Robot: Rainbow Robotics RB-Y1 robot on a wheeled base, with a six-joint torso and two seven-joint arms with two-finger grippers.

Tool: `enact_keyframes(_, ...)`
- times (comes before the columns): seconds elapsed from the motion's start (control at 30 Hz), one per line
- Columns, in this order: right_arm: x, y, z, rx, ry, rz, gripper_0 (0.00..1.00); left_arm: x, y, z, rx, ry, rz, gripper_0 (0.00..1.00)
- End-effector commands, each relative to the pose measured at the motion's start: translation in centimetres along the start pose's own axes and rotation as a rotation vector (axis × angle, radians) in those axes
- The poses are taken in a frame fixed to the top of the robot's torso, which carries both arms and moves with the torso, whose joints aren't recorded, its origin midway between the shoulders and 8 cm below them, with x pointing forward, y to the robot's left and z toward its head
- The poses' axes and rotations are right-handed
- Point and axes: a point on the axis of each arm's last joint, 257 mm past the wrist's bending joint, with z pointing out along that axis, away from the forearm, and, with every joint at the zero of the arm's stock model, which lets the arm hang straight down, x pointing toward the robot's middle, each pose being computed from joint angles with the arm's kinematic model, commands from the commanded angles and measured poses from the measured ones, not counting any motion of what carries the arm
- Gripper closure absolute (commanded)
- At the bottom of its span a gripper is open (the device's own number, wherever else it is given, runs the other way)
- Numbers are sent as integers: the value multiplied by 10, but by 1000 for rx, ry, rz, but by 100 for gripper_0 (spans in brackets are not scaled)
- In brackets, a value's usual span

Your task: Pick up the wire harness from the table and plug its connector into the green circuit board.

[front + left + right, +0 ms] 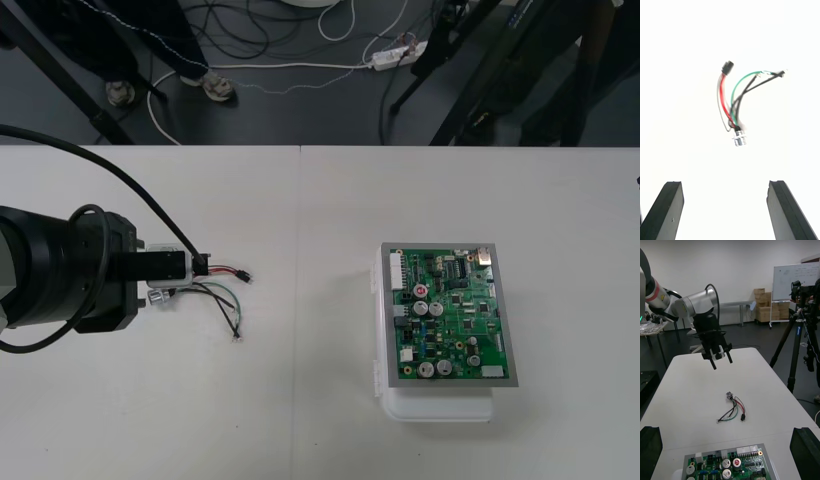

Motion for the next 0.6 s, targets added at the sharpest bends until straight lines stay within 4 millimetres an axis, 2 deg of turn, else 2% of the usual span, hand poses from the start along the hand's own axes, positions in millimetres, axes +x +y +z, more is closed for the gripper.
enact_keyframes(0.03,-7,0,-7,20,-9,-49,0,11,-5,16,51,58,-7,35)
enact_keyframes(0.2,-6,1,-6,15,-10,-51,0,15,-5,36,59,98,-28,35)
enact_keyframes(0.37,-6,1,-4,7,-7,-63,0,9,0,59,15,137,-20,35)
enact_keyframes(0.6,-3,4,8,-45,-4,-73,0,4,1,86,32,165,-72,35)
